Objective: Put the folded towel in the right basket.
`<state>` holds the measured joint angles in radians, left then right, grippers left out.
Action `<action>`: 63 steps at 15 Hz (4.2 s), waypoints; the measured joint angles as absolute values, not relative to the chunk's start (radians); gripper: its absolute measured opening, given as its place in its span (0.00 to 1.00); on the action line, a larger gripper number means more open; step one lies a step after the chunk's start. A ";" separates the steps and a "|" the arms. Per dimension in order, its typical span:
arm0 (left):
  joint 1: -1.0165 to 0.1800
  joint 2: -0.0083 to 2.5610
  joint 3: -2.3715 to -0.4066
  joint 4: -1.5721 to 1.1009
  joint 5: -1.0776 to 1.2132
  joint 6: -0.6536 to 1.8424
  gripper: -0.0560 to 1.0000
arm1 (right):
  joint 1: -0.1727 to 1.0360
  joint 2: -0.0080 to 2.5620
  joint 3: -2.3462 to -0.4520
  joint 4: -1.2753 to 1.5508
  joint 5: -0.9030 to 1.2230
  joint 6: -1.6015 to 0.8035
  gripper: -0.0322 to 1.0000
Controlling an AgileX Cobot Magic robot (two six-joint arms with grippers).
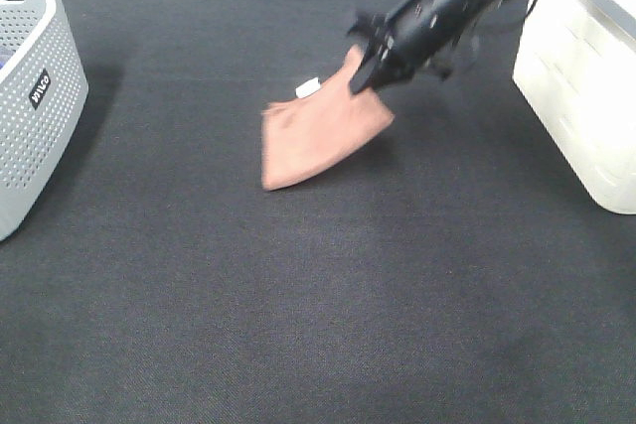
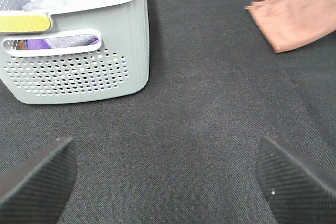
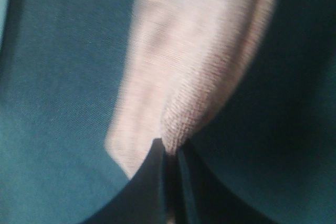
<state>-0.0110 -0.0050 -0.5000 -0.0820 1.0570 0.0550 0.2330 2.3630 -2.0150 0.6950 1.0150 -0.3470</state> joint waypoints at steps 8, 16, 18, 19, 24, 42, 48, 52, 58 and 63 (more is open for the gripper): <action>-0.011 -0.005 -0.500 -0.082 1.057 0.055 0.88 | 0.231 1.999 -2.015 0.263 1.077 -0.136 0.03; -0.011 -0.005 -0.500 -0.082 1.057 0.055 0.88 | -0.092 1.773 -2.015 0.191 1.110 -0.086 0.03; -0.011 -0.005 -0.500 -0.082 1.057 0.055 0.88 | -0.193 1.773 -2.015 0.208 1.106 -0.087 0.03; -0.011 -0.005 -0.500 -0.082 1.057 0.055 0.88 | -0.231 1.773 -2.015 0.213 1.099 -0.087 0.03; -0.011 -0.005 -0.500 -0.082 1.057 0.055 0.88 | -0.275 1.848 -2.015 0.229 1.082 -0.096 0.03; -0.011 -0.005 -0.500 -0.082 1.057 0.055 0.88 | -0.120 1.941 -2.015 0.298 1.191 -0.064 0.77; -0.011 -0.005 -0.500 -0.082 1.057 0.055 0.88 | 0.015 1.867 -2.015 0.232 1.214 -0.070 0.77; -0.011 -0.005 -0.500 -0.082 1.057 0.055 0.88 | 0.015 1.740 -1.953 0.252 1.213 -0.070 0.77; -0.011 -0.005 -0.500 -0.082 1.057 0.055 0.88 | 0.015 1.391 -1.518 0.250 1.213 -0.070 0.77; -0.011 -0.005 -0.500 -0.082 1.057 0.055 0.88 | 0.015 0.972 -0.953 0.163 1.213 -0.067 0.77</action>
<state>-0.0110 -0.0050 -0.5000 -0.0820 1.0570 0.0550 0.0150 0.9720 -0.9530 0.1630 1.2130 -0.0670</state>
